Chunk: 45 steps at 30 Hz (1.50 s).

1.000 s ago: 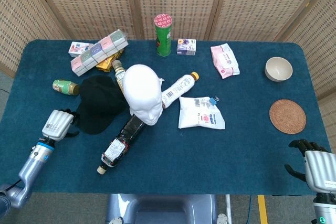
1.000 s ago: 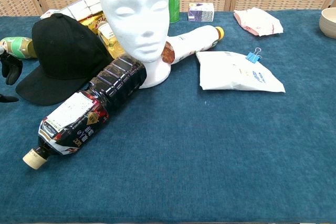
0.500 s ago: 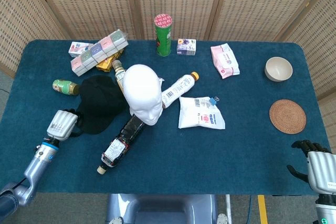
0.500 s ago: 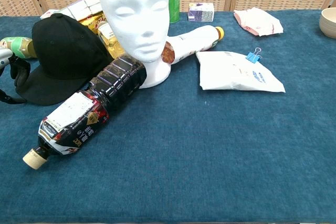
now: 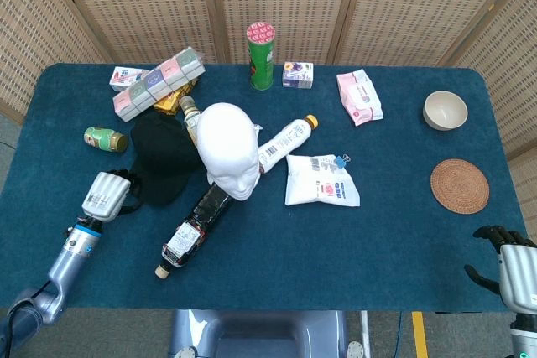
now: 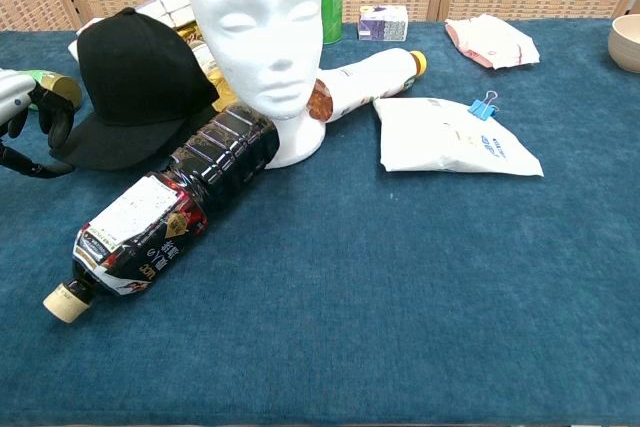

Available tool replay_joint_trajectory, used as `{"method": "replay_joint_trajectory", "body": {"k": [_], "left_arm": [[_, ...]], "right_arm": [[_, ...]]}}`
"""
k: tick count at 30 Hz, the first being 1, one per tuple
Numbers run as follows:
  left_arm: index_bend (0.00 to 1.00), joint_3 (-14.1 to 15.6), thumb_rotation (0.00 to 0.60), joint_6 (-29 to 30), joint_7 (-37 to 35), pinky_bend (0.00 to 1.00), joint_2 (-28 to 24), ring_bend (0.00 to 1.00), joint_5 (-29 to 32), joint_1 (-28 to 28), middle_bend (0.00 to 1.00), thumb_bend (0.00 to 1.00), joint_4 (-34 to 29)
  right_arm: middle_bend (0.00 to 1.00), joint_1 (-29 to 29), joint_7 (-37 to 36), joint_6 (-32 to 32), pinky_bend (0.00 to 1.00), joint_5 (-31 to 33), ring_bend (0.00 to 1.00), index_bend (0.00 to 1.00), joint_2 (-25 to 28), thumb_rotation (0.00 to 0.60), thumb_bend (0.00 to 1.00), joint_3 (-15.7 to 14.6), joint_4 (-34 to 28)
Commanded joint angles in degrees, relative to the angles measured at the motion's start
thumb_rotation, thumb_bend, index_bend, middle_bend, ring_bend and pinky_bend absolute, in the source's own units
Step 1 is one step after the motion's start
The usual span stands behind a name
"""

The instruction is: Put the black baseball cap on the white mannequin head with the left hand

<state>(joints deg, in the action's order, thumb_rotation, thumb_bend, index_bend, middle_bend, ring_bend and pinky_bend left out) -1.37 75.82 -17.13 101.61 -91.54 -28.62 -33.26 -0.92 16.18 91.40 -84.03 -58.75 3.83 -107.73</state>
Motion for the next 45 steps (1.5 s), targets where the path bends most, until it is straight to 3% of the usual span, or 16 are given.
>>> {"method": "replay_joint_trajectory", "body": {"k": [1, 5, 12, 15, 25, 33, 38, 45], "left_arm": [[0.65, -0.7, 0.600, 1.8, -1.4, 0.62, 1.0, 0.46, 0.0, -0.6, 0.61, 0.20, 1.2], [0.62, -2.1, 0.600, 4.4, -2.7, 0.60, 2.0, 0.41, 0.4, -1.5, 0.56, 0.20, 2.1], [0.48, -4.2, 0.600, 6.0, -4.0, 0.38, 2.0, 0.22, 1.6, -3.1, 0.37, 0.23, 2.1], [0.47, -5.0, 0.600, 6.6, -3.9, 0.36, 1.6, 0.21, 1.9, -4.0, 0.36, 0.28, 1.6], [0.47, -7.0, 0.600, 2.8, -3.4, 0.43, 0.9, 0.21, 4.5, -6.5, 0.36, 0.39, 0.4], [0.47, -7.6, 0.600, -2.2, -3.8, 0.47, 2.1, 0.22, 6.5, -8.3, 0.36, 0.42, 2.0], [0.55, -7.9, 0.600, -3.3, -3.9, 0.55, 2.8, 0.31, 7.2, -9.1, 0.36, 0.44, 3.0], [0.73, -7.6, 0.600, -2.4, -4.0, 0.73, 2.5, 0.51, 7.0, -9.1, 0.54, 0.48, 3.5]], "right_arm": [[0.43, -0.2, -0.2, 0.3, 0.53, -0.1, 0.43, 0.40, 0.0, 0.600, 0.08, 0.1, 0.1], [0.43, -0.3, -0.6, 0.6, 0.53, -0.3, 0.43, 0.40, 0.1, 0.600, 0.08, 0.2, 0.1], [0.43, -0.2, -0.9, 0.6, 0.52, -0.5, 0.43, 0.40, 0.1, 0.600, 0.08, 0.5, 0.2], [0.43, 0.0, -1.0, 0.5, 0.52, -0.7, 0.43, 0.40, 0.2, 0.600, 0.08, 0.7, 0.2], [0.43, 0.4, -1.2, 0.1, 0.52, -0.7, 0.43, 0.40, 0.4, 0.600, 0.08, 1.2, -0.4], [0.43, 0.5, -0.8, 0.0, 0.52, -0.7, 0.43, 0.40, 0.6, 0.600, 0.08, 1.2, -1.3], [0.43, 0.4, -0.6, 0.0, 0.52, -0.9, 0.43, 0.40, 0.9, 0.600, 0.08, 1.2, -1.8], [0.43, 0.3, -0.9, 0.3, 0.52, -1.3, 0.43, 0.40, 1.1, 0.600, 0.08, 1.1, -2.3]]}}
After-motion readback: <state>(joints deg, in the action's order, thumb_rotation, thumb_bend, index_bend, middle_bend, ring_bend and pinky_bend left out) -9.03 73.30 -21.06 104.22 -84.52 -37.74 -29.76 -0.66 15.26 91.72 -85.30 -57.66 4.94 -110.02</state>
